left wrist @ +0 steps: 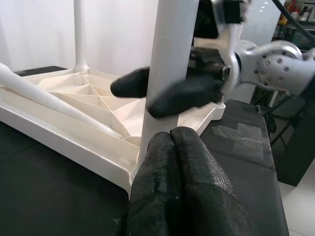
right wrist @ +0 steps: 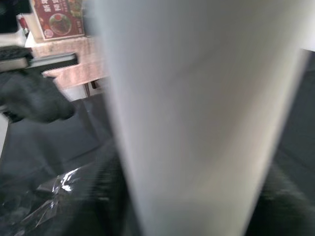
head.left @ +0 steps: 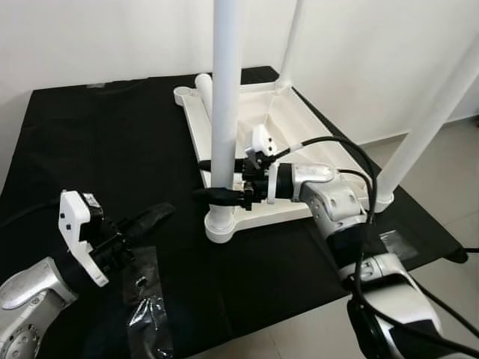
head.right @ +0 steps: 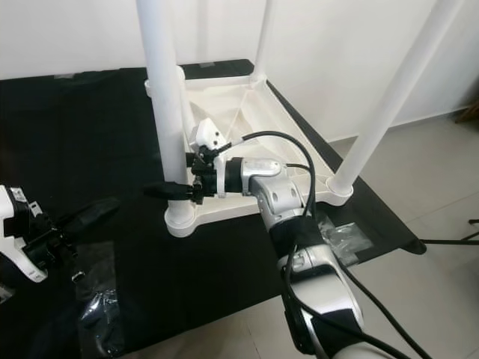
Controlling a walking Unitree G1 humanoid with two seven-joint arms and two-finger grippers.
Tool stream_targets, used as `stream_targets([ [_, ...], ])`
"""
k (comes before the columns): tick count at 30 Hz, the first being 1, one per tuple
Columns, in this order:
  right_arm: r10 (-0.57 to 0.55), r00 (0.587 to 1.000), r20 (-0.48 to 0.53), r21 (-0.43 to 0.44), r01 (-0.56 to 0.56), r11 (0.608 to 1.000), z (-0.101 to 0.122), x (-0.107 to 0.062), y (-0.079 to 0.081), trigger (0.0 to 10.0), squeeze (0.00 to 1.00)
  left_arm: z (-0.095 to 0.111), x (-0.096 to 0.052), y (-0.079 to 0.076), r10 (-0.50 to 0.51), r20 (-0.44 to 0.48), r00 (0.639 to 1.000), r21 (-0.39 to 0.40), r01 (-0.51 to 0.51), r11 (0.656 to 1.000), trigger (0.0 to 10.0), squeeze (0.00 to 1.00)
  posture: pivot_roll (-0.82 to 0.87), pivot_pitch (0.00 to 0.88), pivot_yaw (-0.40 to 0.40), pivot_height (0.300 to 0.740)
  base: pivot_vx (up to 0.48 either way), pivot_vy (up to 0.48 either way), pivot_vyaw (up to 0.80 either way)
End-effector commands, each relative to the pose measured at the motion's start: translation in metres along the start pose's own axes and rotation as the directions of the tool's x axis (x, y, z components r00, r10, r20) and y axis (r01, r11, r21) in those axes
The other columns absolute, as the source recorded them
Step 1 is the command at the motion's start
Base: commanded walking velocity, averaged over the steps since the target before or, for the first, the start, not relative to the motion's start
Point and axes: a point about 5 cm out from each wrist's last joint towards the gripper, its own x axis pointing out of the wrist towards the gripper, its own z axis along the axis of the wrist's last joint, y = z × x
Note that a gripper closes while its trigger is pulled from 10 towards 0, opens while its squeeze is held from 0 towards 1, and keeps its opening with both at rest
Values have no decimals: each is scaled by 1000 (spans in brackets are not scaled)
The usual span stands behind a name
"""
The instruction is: Building children table
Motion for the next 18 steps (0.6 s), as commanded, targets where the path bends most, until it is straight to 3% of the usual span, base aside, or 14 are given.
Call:
stream_targets([
  [1, 37, 999, 4, 20, -37, 999, 0, 2, 0, 0, 0, 0, 0, -4, -7, 4, 1000, -2, 7, 1000, 10000, 0, 82, 106, -83, 740, 0, 0, 0],
  [8, 81, 997, 15, 37, -81, 996, -1, 0, -7, 0, 0, 0, 0, -5, -7, 4, 1000, -4, 7, 1000, 10000, 0, 85, 108, -85, 740, 0, 0, 0],
  [15, 5, 1000, 16, 8, -5, 1000, -7, -12, -11, 0, 0, 0, 1, -4, -6, 6, 1000, -4, 6, 1000, 10000, 0, 74, 107, -83, 740, 0, 0, 0],
  [16, -198, 980, -13, -1, 198, 980, -19, -17, -13, 0, 0, 0, 1, -3, -6, 7, 1000, -4, 6, 1000, 10000, 0, 65, 111, -87, 740, 0, 0, 0],
  [17, -282, 959, -25, 2, 282, 959, -24, -19, -13, 0, 0, 0, 0, -3, -6, 7, 1000, -3, 6, 1000, 10000, 0, 65, 111, -87, 740, 0, 0, 0],
  [18, -282, 959, -25, 2, 282, 959, -24, -19, -13, 0, 0, 0, 0, -3, -6, 7, 1000, -3, 6, 1000, 10000, 0, 65, 111, -87, 740, 0, 0, 0],
])
